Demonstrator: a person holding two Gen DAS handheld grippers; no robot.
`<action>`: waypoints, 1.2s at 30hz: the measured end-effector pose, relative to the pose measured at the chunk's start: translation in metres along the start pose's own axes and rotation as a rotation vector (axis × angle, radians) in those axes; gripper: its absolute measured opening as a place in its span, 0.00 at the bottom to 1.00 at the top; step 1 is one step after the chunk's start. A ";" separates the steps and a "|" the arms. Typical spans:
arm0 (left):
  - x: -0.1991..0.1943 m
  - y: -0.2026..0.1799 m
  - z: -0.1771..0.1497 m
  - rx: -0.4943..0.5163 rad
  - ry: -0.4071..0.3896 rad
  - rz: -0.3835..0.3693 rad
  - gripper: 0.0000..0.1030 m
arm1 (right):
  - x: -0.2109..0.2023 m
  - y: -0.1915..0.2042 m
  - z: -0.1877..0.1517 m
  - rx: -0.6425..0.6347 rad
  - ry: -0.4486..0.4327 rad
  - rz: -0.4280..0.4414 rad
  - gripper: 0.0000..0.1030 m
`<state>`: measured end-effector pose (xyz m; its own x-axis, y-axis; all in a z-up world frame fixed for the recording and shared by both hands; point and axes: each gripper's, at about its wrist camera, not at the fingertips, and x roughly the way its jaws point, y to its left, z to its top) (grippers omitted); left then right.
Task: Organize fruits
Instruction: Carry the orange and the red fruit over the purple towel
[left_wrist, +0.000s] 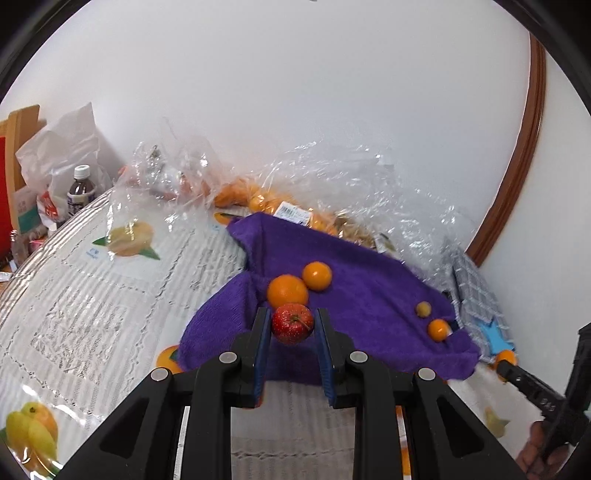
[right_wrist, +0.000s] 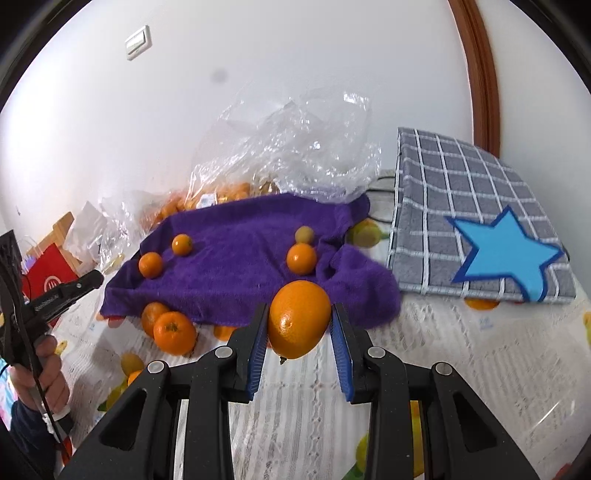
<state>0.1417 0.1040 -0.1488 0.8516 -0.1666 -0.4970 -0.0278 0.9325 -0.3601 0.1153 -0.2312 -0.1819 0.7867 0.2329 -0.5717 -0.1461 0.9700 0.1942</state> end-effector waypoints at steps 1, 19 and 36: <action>0.000 -0.002 0.004 -0.001 0.000 -0.006 0.22 | 0.000 0.002 0.005 -0.013 -0.004 -0.013 0.32; 0.062 -0.006 0.028 0.079 0.060 0.031 0.22 | 0.065 0.040 0.046 -0.112 -0.016 -0.019 0.32; 0.079 -0.030 0.015 0.187 0.185 0.052 0.22 | 0.088 0.018 0.031 -0.054 0.096 -0.011 0.32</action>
<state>0.2179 0.0680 -0.1654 0.7409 -0.1567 -0.6531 0.0427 0.9814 -0.1871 0.2008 -0.1951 -0.2038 0.7276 0.2253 -0.6479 -0.1720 0.9743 0.1455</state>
